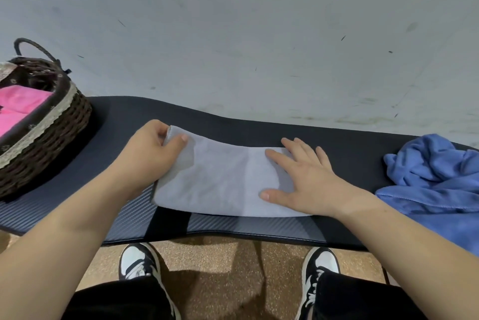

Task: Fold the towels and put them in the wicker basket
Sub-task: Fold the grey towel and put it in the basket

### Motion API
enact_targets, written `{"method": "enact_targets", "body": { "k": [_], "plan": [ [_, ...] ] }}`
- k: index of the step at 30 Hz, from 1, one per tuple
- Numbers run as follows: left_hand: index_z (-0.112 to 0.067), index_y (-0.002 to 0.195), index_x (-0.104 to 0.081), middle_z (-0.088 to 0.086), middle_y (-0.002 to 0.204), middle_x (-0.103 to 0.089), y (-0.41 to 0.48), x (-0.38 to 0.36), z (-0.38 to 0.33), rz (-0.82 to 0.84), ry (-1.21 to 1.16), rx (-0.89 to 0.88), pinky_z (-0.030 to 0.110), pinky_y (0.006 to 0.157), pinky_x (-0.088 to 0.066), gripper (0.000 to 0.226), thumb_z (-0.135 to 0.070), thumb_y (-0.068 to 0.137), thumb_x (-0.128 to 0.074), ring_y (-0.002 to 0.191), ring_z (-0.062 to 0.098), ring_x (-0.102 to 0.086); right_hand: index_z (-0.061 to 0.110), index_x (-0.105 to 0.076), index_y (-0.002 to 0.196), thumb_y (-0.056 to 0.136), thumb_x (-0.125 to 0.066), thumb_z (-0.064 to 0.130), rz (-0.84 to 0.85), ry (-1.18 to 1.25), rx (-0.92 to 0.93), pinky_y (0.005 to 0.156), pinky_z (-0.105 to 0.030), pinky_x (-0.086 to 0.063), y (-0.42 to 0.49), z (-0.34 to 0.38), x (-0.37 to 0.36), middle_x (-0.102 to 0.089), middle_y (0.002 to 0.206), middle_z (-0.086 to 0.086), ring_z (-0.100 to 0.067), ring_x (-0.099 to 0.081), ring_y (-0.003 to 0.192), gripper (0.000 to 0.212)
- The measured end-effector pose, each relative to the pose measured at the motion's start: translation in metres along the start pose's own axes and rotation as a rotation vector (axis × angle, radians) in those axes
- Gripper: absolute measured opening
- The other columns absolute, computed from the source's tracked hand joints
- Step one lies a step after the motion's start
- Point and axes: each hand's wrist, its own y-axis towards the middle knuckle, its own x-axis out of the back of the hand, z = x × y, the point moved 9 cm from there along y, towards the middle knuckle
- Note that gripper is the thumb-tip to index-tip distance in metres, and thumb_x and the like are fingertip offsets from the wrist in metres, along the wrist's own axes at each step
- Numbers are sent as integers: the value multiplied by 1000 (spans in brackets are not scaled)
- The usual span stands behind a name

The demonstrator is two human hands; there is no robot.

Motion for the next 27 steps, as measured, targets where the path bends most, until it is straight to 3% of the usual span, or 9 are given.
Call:
{"method": "enact_targets", "body": {
  "k": [3,5,7,9,11,16,19,23,27],
  "plan": [
    [-24,100,-65,1,100,-75,-8,9,-14,-18,-115,23,59,80,-62,33,-54,88,-68,91,27,-75,36,-50,147,73,-47,89,-216,181,-44,113,-37,-32,-6,-9,33,-43,140,4,-18,-38,135,91],
    [-20,101,-65,6,100,-75,-14,3,-28,-19,-177,19,59,79,-63,34,-52,89,-69,91,30,-75,30,-67,120,81,-65,75,-290,455,-144,91,-26,-45,-9,-28,42,-56,113,8,-10,-55,107,60],
    [-13,104,-65,10,97,-74,-20,-13,-46,0,-234,7,47,70,-64,35,-46,93,-70,81,27,-74,26,-71,102,87,-70,63,-232,745,-231,73,-26,-51,-10,-43,32,-65,94,8,-10,-64,86,40],
    [-6,106,-61,11,83,-70,-27,-40,-66,54,-286,-4,31,49,-54,35,-38,95,-71,59,17,-66,24,-73,96,92,-68,58,-130,898,-257,67,-30,-57,-9,-48,17,-67,87,6,-11,-63,76,35],
    [-4,104,-57,12,73,-67,-31,-73,-83,134,-328,0,27,43,-51,32,-31,96,-72,48,19,-65,22,-74,97,95,-63,58,-92,971,-276,69,-31,-58,-8,-54,11,-69,89,1,-13,-62,73,38],
    [-12,106,-53,13,69,-71,-28,-142,-110,239,-312,2,39,53,-62,27,-28,96,-71,56,31,-75,5,-71,108,103,-55,53,-73,1232,-368,67,-36,-58,-7,-69,7,-69,83,-11,-23,-65,68,50],
    [-13,111,-52,12,79,-71,-27,-170,-109,290,-263,19,49,61,-66,28,-28,96,-71,62,33,-77,3,-73,106,104,-55,47,-80,1247,-381,67,-37,-58,-5,-76,4,-71,83,-13,-24,-68,68,48],
    [-19,124,-55,9,109,-69,-30,-183,-105,366,-220,19,37,58,-64,40,-41,94,-71,64,23,-78,2,-76,100,100,-64,43,-41,1231,-336,71,-37,-58,-3,-76,0,-75,84,-11,-22,-68,71,43],
    [-25,106,-64,-3,84,-73,-19,-137,-94,139,-19,-84,31,57,-56,27,-47,92,-69,67,17,-75,5,-73,86,86,-83,37,-97,1121,-327,64,-31,-60,-3,-73,1,-73,77,-7,-16,-66,66,34]
  ]
}}
